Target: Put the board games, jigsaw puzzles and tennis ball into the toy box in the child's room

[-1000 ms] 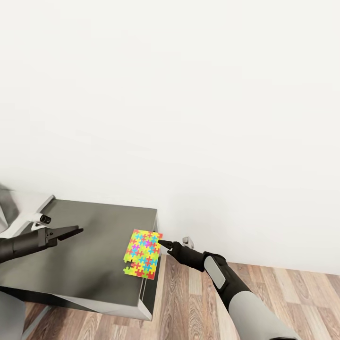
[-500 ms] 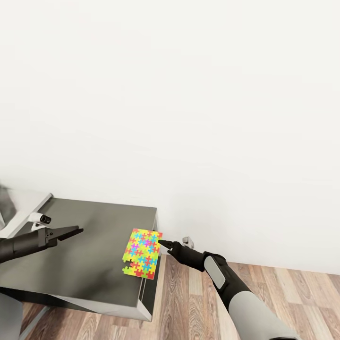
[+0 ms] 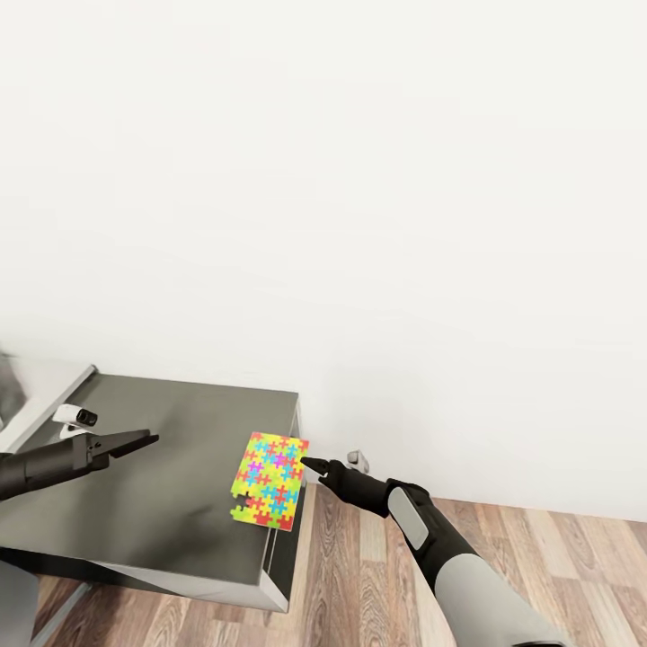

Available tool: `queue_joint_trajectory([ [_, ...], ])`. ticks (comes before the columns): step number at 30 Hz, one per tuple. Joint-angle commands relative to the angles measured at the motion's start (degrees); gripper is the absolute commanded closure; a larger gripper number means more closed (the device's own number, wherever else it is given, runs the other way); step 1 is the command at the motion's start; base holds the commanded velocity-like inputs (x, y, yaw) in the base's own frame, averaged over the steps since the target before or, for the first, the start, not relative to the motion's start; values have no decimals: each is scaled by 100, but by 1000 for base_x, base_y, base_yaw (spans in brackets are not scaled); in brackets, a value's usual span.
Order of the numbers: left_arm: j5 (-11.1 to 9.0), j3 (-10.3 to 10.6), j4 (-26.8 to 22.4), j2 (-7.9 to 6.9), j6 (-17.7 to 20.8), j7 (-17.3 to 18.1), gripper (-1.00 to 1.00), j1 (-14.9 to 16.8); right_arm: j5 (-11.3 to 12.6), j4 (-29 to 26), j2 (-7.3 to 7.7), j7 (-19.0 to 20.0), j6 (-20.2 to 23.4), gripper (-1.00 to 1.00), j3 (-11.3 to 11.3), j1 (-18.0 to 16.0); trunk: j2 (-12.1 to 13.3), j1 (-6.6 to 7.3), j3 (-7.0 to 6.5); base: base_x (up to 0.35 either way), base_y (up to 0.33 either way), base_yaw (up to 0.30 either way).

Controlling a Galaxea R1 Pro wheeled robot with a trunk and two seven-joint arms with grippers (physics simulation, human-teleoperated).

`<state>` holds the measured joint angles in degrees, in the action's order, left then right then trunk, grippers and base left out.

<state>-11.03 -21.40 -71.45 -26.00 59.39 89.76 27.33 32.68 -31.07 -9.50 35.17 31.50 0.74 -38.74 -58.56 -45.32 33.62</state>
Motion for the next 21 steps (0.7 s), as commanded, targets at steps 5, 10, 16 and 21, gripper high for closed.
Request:
queue_joint_trajectory([
  [5, 4, 1, -1, -2, 61, 25, -100, 5, 47, -4, 1, -20, 38, -100, 12, -2, -206, -111, 95, 0, 0, 0],
  [10, 3, -1, -1, -2, 61, 25, -100, 4, 46, -4, 2, -22, 37, -100, 13, -2, -206, -111, 95, 0, 0, 0],
  [16, -9, -4, -1, -2, 61, 25, -100, 1, 51, -4, 8, -26, 41, -100, 7, -2, -206, -111, 95, 0, 0, 0],
  [21, -12, -4, -1, -2, 61, 25, -100, 0, 59, -4, 9, -27, 49, -100, 0, -2, -206, -111, 95, 0, 0, 0],
])
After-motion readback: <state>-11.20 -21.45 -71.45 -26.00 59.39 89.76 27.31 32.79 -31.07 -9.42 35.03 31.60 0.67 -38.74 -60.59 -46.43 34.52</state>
